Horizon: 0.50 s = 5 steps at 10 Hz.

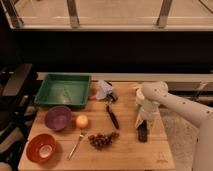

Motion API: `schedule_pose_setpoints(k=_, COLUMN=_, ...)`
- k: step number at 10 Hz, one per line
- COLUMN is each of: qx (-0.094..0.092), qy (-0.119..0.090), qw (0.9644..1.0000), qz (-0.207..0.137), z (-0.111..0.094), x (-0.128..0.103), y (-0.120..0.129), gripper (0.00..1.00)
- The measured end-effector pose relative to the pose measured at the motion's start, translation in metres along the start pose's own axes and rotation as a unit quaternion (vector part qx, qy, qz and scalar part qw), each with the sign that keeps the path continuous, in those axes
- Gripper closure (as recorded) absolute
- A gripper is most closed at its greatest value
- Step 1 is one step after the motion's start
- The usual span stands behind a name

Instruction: Place eraser in purple bowl

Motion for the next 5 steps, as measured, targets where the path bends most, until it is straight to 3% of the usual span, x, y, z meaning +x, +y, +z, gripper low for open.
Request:
schedule_pose_setpoints(k=2, qx=0.000, qy=-0.010, qw=0.9999, qz=0.004, z=-0.009, x=0.000, y=-0.002, gripper=0.76)
schedule_pose_setpoints(k=4, qx=-0.009, qy=-0.034, qw=0.9994, qz=0.002, z=-0.043, x=0.003, y=-0.003, gripper=0.97)
schedule_pose_setpoints(k=5, qx=-0.017, qy=-0.043, qw=0.9989, qz=-0.004, z=-0.062, x=0.005, y=-0.002, gripper=1.00)
